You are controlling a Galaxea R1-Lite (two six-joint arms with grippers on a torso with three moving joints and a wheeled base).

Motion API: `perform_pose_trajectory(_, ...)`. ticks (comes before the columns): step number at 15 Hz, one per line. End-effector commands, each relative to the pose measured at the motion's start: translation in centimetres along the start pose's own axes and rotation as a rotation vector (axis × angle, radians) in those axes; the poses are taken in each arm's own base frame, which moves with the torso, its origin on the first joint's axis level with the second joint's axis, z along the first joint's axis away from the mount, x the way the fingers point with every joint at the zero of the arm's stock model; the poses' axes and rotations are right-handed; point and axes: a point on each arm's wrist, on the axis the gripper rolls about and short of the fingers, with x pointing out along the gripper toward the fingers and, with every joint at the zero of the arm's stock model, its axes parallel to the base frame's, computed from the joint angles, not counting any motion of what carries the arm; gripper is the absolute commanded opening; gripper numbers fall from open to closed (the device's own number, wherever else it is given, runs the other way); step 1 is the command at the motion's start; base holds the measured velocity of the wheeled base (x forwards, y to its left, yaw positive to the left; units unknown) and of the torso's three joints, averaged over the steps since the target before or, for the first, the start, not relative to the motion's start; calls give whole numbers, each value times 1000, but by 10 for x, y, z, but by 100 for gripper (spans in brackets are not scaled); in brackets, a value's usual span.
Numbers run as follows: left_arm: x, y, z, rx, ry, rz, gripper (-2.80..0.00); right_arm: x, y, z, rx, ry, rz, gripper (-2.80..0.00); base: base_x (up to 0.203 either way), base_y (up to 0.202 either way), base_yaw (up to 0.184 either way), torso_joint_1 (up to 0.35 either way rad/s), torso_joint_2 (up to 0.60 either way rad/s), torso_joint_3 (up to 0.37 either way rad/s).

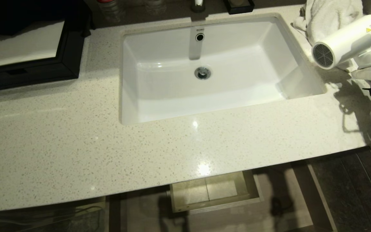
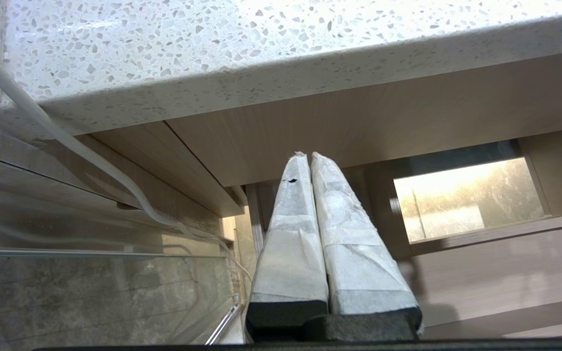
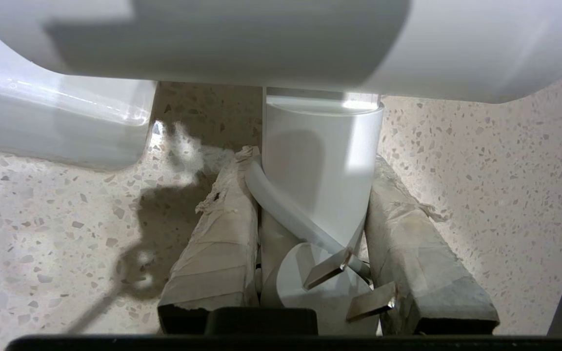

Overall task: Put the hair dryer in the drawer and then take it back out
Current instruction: Place it on the countertop

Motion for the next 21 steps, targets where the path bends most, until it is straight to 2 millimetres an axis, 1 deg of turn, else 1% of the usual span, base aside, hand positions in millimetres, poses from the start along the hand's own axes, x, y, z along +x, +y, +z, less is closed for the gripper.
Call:
perform_pose_trajectory(1, 0, 0, -1, 0, 2, 0, -280, 6, -1, 3, -4, -25, 43, -280, 0, 0, 0, 0, 0, 0)
perform_pose_trajectory(4, 0, 0, -1, 0, 2, 0, -280, 9, -3, 9, 6, -64, 77, -280, 0, 0, 0, 0, 0, 0)
perform_pose_trajectory(8, 0, 0, -1, 0, 2, 0, -280, 9, -3, 8, 5, -59, 79, -280, 0, 0, 0, 0, 0, 0)
perform_pose_trajectory(11, 0, 0, -1, 0, 2, 0, -280, 9, -2, 3, 11, -27, 90, -280, 0, 0, 0, 0, 0, 0)
perform_pose_trajectory(12, 0, 0, -1, 0, 2, 0, -280, 9, -2, 3, 11, -25, 91, 0, 0, 0, 0, 0, 0, 0)
perform_pose_trajectory(15, 0, 0, -1, 0, 2, 0, -280, 6, -3, 3, 11, -29, 85, 0, 0, 0, 0, 0, 0, 0)
perform_pose_trajectory(16, 0, 0, -1, 0, 2, 0, -280, 1, -4, 4, 11, -39, 78, 0, 0, 0, 0, 0, 0, 0)
perform_pose_trajectory(18, 0, 0, -1, 0, 2, 0, -280, -12, -6, 5, 12, -54, 57, 0, 0, 0, 0, 0, 0, 0)
perform_pose_trajectory(20, 0, 0, -1, 0, 0, 0, -280, -34, -6, 5, 9, -84, 30, 0, 0, 0, 0, 0, 0, 0)
perform_pose_trajectory(21, 0, 0, -1, 0, 2, 0, -280, -47, -5, 3, 7, -99, 16, -280, 0, 0, 0, 0, 0, 0)
